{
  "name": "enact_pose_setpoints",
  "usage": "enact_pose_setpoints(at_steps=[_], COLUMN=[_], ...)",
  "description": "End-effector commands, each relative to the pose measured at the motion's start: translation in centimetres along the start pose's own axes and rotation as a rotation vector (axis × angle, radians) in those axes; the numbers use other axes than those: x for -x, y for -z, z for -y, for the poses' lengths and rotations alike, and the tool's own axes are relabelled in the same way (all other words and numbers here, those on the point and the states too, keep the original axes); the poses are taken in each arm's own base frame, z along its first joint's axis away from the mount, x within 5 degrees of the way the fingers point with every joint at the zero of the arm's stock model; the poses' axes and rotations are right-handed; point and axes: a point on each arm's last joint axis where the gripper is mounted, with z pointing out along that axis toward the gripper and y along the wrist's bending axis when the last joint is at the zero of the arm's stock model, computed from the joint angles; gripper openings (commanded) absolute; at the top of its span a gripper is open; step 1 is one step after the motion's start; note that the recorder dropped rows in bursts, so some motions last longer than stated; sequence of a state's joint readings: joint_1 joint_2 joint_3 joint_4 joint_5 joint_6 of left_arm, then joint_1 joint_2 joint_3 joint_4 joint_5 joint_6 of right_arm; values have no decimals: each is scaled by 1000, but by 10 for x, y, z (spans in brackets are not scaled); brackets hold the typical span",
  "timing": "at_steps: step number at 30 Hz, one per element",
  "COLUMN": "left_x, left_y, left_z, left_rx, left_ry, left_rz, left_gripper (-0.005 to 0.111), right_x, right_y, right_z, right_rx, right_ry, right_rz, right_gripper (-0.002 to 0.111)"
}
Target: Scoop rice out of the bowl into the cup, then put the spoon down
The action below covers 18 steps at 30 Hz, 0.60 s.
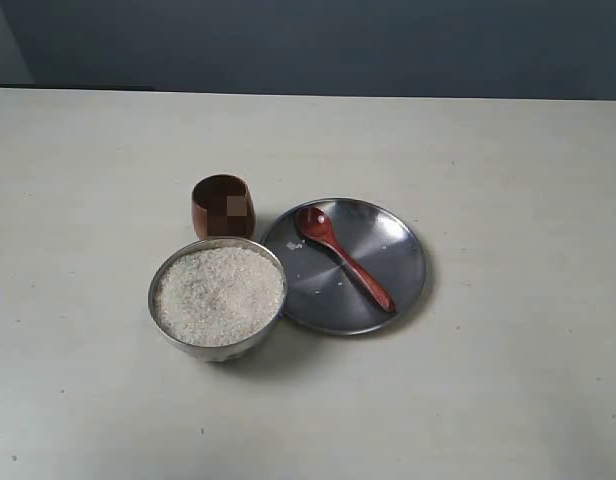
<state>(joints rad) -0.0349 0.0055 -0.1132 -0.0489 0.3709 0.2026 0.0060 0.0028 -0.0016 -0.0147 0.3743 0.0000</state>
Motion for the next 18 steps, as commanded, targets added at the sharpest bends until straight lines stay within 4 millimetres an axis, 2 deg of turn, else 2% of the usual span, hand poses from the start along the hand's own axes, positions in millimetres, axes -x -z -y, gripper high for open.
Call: enact_pose_setpoints(at_steps=[1, 8, 18], left_x=[-8, -26, -27], left_y=[-3, -9, -9], left_z=[1, 4, 6], left_rx=[2, -3, -25], left_ry=[9, 19, 120], left_rz=[-12, -45, -56], left_gripper=[0, 0, 0], right_x=[1, 1, 1], right_y=[0, 0, 0], right_z=[0, 0, 0], right_rx=[-5, -5, -5], right_ry=[3, 3, 3], right_rz=[15, 15, 15], right_gripper=[0, 0, 0])
